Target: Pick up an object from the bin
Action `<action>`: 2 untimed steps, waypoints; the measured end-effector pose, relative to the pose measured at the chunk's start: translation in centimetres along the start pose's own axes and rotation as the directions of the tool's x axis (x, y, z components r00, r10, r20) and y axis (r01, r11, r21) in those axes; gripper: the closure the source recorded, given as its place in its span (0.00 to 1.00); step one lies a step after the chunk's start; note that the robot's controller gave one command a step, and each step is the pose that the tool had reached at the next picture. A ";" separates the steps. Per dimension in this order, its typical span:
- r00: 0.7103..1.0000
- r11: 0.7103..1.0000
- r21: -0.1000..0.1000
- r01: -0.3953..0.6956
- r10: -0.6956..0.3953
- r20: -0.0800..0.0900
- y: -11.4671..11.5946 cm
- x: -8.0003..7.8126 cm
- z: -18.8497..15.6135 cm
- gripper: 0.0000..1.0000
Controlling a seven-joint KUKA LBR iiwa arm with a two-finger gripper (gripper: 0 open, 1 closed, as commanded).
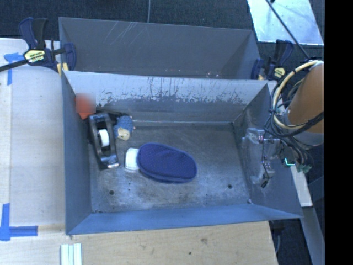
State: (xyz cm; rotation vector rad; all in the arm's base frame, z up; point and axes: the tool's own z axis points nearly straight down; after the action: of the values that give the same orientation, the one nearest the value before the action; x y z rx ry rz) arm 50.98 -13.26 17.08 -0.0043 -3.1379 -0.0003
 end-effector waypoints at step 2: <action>0.886 0.886 -0.003 -0.464 0.464 0.007 13.6 -3.8 4.0 0.00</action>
Offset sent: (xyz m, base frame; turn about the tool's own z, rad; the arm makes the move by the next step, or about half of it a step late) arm 0.0205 0.0779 -0.0363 0.4054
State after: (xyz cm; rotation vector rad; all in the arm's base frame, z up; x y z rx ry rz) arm 54.79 0.29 13.05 -0.7559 -3.0530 -0.0014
